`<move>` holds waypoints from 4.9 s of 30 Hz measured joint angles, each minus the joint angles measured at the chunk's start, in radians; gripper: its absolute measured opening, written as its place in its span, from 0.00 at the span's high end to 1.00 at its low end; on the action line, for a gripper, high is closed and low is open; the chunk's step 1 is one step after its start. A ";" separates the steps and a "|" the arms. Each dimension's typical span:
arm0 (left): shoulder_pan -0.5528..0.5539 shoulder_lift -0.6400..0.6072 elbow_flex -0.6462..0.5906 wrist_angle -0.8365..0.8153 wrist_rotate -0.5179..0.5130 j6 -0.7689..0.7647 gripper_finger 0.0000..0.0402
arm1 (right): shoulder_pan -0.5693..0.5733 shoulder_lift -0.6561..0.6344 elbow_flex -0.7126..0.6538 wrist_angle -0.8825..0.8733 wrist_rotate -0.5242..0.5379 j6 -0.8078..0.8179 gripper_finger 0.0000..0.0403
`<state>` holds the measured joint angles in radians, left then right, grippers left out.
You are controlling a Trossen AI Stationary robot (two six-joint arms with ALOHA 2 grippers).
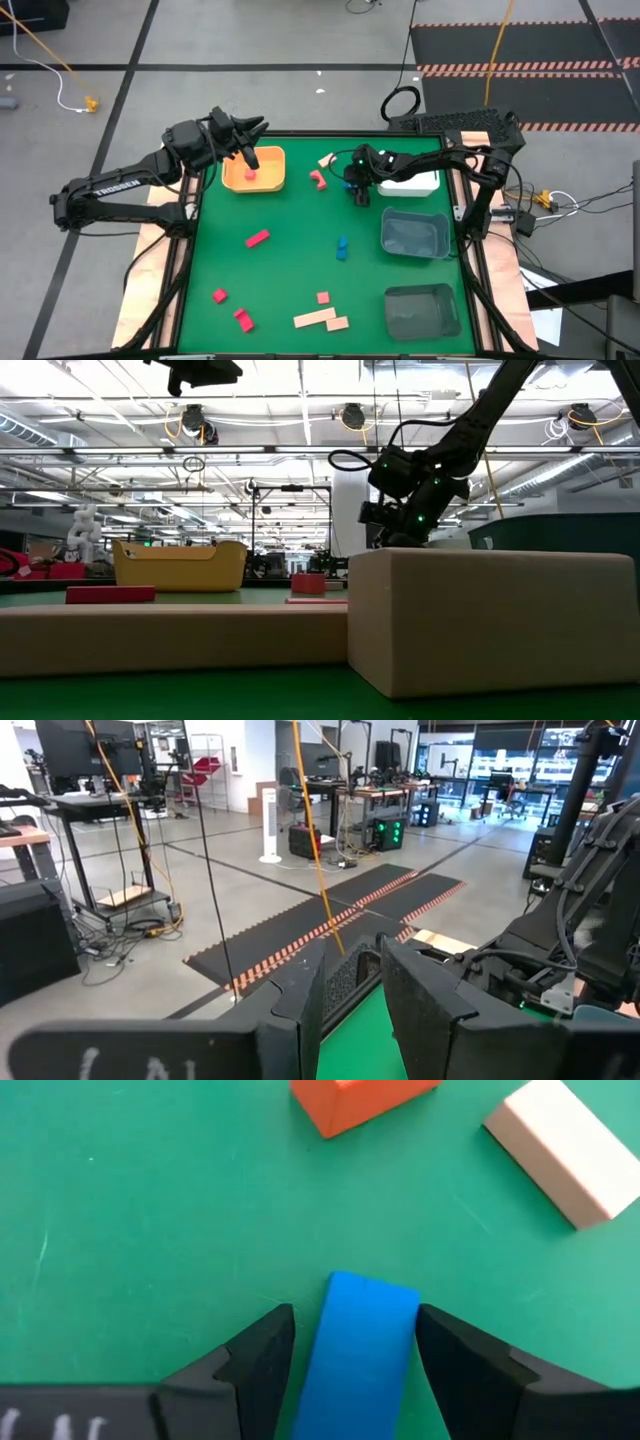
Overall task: Sort & place blocks by color
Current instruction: Put the top blue block into the white bin, then put the top red block into the blue bin
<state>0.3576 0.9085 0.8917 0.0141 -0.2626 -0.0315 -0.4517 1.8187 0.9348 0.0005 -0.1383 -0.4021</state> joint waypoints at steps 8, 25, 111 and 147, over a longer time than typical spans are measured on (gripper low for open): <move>0.000 0.000 0.000 -0.015 0.000 0.000 0.75 | -0.007 0.002 -0.001 -0.004 0.003 0.174 0.62; 0.001 0.000 0.000 -0.012 0.000 0.022 0.75 | -0.018 -0.133 -0.004 0.009 0.015 0.286 0.72; -0.010 0.001 0.000 -0.286 0.189 -0.138 0.75 | 0.355 -0.607 -0.221 0.382 0.170 1.186 0.57; -0.633 0.415 -0.001 -0.828 0.174 -0.900 0.57 | 0.432 -0.582 -0.221 0.286 0.160 1.089 0.56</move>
<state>-0.2757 1.3239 0.8906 -0.8135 -0.0891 -0.9318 -0.0193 1.2366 0.7136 0.2867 0.0219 0.6872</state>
